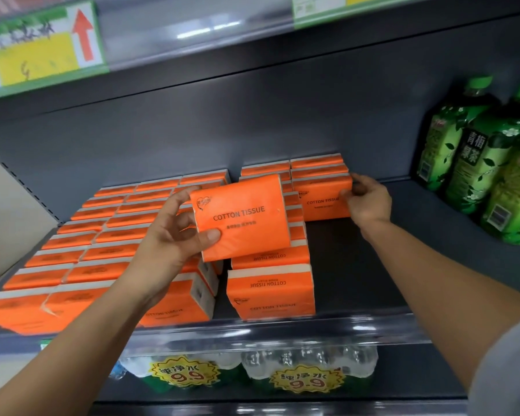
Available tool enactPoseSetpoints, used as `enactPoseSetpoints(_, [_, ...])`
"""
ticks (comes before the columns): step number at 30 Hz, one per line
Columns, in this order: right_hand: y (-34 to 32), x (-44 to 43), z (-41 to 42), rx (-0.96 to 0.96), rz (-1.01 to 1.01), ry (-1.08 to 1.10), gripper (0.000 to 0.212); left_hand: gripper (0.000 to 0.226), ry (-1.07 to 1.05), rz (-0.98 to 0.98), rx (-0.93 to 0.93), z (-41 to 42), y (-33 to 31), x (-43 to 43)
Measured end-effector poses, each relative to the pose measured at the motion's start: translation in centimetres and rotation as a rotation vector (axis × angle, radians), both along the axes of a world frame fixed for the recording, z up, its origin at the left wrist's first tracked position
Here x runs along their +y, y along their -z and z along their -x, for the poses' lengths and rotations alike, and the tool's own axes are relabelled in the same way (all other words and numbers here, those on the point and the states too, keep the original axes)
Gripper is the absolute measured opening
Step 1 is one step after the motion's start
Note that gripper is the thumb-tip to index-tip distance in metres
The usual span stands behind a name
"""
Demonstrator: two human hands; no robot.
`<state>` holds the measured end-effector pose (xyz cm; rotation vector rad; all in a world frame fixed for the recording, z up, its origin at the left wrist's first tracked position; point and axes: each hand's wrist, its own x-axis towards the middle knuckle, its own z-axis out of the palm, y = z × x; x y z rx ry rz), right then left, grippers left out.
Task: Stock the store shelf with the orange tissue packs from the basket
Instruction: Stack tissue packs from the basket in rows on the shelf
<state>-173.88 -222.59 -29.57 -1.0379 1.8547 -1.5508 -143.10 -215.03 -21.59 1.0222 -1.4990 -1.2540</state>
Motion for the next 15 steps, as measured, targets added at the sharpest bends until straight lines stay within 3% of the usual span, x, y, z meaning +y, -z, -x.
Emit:
enactPoseSetpoints(5, [-0.4, 1.5, -0.2, 0.043, -0.013, 0.014, 0.044, 0.067, -0.029, 0.072, -0.022, 1.6, -0.5, 0.0])
enactPoseSetpoints(8, [-2.3, 3.4, -1.0, 0.014, 0.138, 0.056, 0.031, 0.065, -0.029, 0.117, -0.028, 3.1, -1.1, 0.1])
enactPoseSetpoints(11, [-5.8, 6.4, -2.3, -0.24, 0.25, -0.218, 0.026, 0.065, -0.024, 0.142, -0.047, 4.6, -1.2, -0.2])
enactPoseSetpoints(13, [-7.6, 7.8, -2.9, -0.214, 0.233, -0.474, 0.037, 0.065, -0.016, 0.156, -0.071, 5.7, -1.3, -0.3])
enactPoseSetpoints(15, [-8.5, 8.5, -3.1, -0.16, 0.227, -0.589, 0.045, 0.065, -0.004, 0.152, -0.088, 6.7, -1.5, -0.4])
